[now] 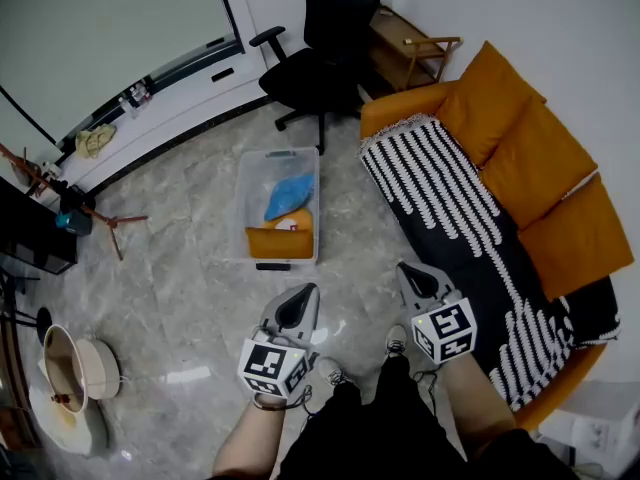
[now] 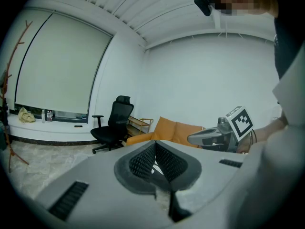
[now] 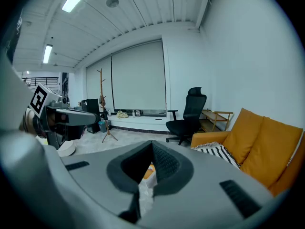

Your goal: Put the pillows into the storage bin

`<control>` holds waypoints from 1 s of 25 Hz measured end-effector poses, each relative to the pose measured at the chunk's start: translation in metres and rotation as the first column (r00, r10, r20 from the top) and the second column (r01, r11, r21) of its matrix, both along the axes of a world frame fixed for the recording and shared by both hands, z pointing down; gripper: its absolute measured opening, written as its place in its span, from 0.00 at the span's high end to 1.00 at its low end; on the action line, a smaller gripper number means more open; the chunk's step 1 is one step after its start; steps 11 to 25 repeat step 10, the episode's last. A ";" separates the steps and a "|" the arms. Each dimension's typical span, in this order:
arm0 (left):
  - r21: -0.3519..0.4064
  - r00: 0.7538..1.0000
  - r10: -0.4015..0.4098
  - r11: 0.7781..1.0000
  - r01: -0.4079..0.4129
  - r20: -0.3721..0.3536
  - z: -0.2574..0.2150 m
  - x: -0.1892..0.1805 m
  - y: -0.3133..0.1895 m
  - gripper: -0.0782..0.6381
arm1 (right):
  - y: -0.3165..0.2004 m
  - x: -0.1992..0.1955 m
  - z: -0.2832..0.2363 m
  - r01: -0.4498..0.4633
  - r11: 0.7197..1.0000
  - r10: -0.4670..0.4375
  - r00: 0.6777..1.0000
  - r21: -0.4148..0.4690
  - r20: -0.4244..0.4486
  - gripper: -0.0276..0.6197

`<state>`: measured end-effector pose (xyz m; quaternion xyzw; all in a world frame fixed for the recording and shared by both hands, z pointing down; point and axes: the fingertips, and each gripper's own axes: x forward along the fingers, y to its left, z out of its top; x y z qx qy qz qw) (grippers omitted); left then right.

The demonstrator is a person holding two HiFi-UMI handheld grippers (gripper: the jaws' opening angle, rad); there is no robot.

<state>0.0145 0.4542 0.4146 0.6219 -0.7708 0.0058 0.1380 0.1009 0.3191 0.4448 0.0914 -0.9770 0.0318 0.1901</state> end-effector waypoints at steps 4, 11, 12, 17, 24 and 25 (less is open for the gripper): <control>0.000 1.000 0.000 1.000 0.000 0.004 -0.002 0.002 0.003 0.88 | 0.003 0.001 -0.001 0.004 1.000 -0.005 1.000 0.002 0.003 0.95; -0.003 1.000 0.004 1.000 -0.004 0.010 -0.004 0.006 0.006 0.88 | 0.006 0.005 -0.003 0.007 1.000 -0.007 1.000 0.002 0.004 0.95; -0.003 1.000 0.004 1.000 -0.004 0.010 -0.004 0.006 0.006 0.88 | 0.006 0.005 -0.003 0.007 1.000 -0.007 1.000 0.002 0.004 0.95; -0.003 1.000 0.004 1.000 -0.004 0.010 -0.004 0.006 0.006 0.88 | 0.006 0.005 -0.003 0.007 1.000 -0.007 1.000 0.002 0.004 0.95; -0.003 1.000 0.004 1.000 -0.004 0.010 -0.004 0.006 0.006 0.88 | 0.006 0.005 -0.003 0.007 1.000 -0.007 1.000 0.002 0.004 0.95; -0.003 1.000 0.004 1.000 -0.004 0.010 -0.004 0.006 0.006 0.88 | 0.006 0.005 -0.003 0.007 1.000 -0.007 1.000 0.002 0.004 0.95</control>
